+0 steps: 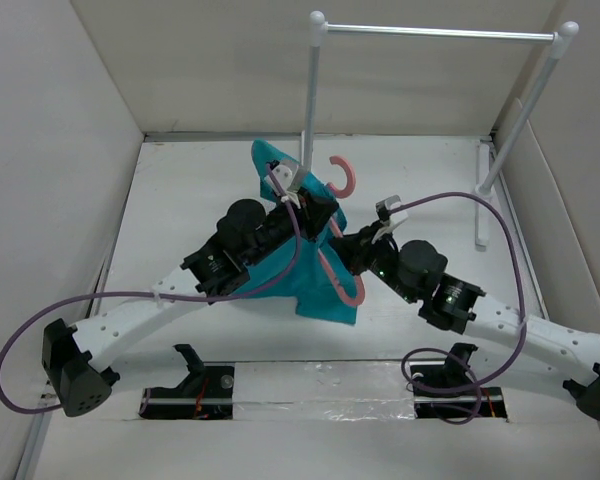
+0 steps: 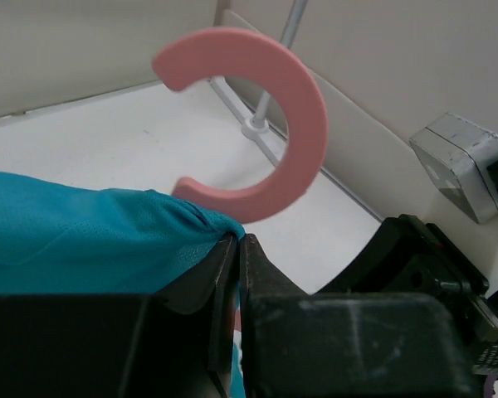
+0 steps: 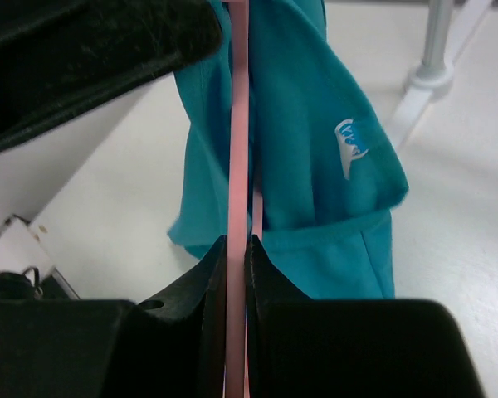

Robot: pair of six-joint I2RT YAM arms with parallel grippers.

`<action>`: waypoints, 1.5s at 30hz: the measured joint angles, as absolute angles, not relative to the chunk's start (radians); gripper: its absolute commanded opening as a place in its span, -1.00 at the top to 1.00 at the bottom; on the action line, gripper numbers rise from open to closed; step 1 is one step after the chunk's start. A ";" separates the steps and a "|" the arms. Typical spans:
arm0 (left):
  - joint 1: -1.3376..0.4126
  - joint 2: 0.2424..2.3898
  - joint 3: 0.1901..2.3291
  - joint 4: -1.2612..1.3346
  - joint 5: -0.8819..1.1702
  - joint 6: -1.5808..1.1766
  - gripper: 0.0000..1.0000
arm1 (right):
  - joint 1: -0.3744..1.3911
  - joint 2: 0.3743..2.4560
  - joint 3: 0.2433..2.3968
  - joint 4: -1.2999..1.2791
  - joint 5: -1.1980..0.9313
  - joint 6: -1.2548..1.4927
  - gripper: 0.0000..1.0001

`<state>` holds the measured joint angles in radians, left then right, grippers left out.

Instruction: Place the t-shirt on the hanger

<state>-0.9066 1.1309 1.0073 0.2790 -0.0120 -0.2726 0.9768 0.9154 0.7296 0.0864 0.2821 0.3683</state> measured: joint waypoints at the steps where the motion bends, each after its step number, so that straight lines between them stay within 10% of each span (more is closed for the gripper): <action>1: -0.910 1.122 1.007 0.279 -0.015 -0.271 1.00 | 0.988 0.933 0.726 0.146 0.293 0.356 1.00; 6: -0.967 1.096 1.008 0.269 -0.025 -0.252 1.00 | 1.003 1.005 0.684 0.410 0.321 0.315 1.00; 14: -0.998 1.022 0.976 0.212 -0.138 -0.267 0.08 | 1.003 1.027 0.579 0.615 0.363 0.289 1.00; 25: -0.943 0.865 0.941 0.303 -0.345 -0.401 0.01 | 1.003 1.013 0.528 0.689 0.384 0.284 1.00; 45: -0.679 1.220 1.056 0.320 -0.022 -0.621 -0.15 | 1.003 1.049 0.527 0.693 0.332 0.284 1.00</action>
<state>-0.6788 1.2198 1.0565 0.3202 -0.0219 -0.6209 1.0031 1.0492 0.5266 0.6933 0.3321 0.2840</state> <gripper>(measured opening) 0.575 0.133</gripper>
